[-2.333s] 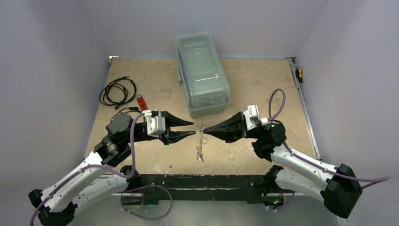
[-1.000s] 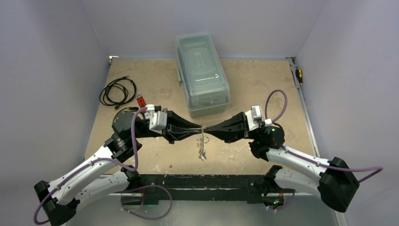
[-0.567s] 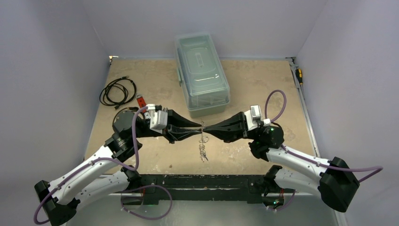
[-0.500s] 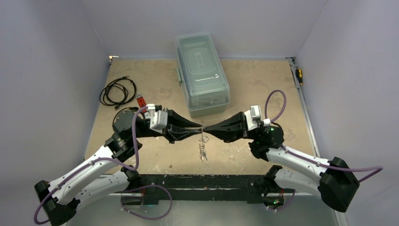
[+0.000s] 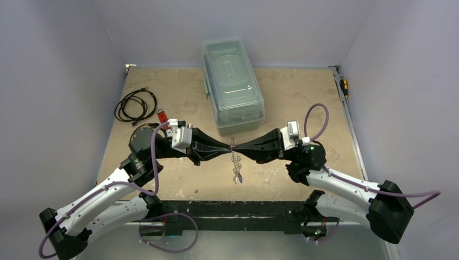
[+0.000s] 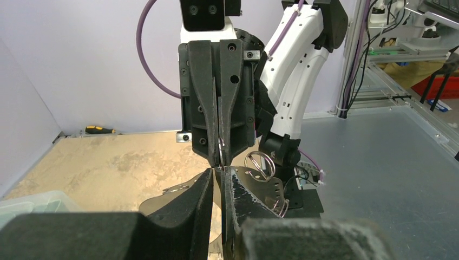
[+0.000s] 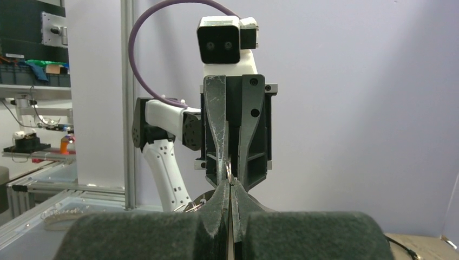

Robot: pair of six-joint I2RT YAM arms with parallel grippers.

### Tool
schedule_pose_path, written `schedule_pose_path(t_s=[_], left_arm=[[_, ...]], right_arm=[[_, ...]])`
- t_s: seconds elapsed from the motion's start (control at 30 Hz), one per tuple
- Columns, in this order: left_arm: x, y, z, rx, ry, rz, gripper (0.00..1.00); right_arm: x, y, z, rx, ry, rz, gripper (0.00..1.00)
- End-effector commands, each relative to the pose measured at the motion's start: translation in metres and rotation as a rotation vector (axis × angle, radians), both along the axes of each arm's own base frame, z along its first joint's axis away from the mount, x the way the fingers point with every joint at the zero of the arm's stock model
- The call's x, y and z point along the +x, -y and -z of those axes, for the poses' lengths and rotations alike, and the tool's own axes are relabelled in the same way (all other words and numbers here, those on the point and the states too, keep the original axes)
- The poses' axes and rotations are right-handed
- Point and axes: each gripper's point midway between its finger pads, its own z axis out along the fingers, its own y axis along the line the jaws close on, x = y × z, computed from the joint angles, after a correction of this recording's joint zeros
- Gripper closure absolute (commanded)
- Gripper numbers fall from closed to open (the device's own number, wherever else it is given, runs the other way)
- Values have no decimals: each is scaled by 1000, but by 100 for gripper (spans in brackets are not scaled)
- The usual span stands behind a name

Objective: Put the keys on the keyring

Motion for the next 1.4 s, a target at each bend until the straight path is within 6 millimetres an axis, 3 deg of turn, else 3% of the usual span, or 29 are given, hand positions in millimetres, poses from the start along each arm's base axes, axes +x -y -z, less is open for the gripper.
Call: schedule_pose_path(t_s=[0.0, 0.2, 0.5, 0.83, 1.23, 1.37], left_arm=[[2, 2, -8, -33, 8, -7, 91], [3, 2, -5, -22, 2, -11, 84], [9, 3, 1, 10, -5, -38, 100], [15, 0, 7, 50, -2, -83, 100], [16, -5, 5, 86, 16, -107, 100], [15, -8, 2, 88, 29, -114, 100]], right_arm=[[2, -12, -2, -35, 13, 14, 100], [6, -21, 4, -86, 18, 51, 100], [12, -32, 14, -163, 17, 76, 100], [22, -36, 37, -312, 13, 131, 100], [25, -34, 44, -358, 8, 150, 100], [23, -31, 38, -330, 29, 160, 100]])
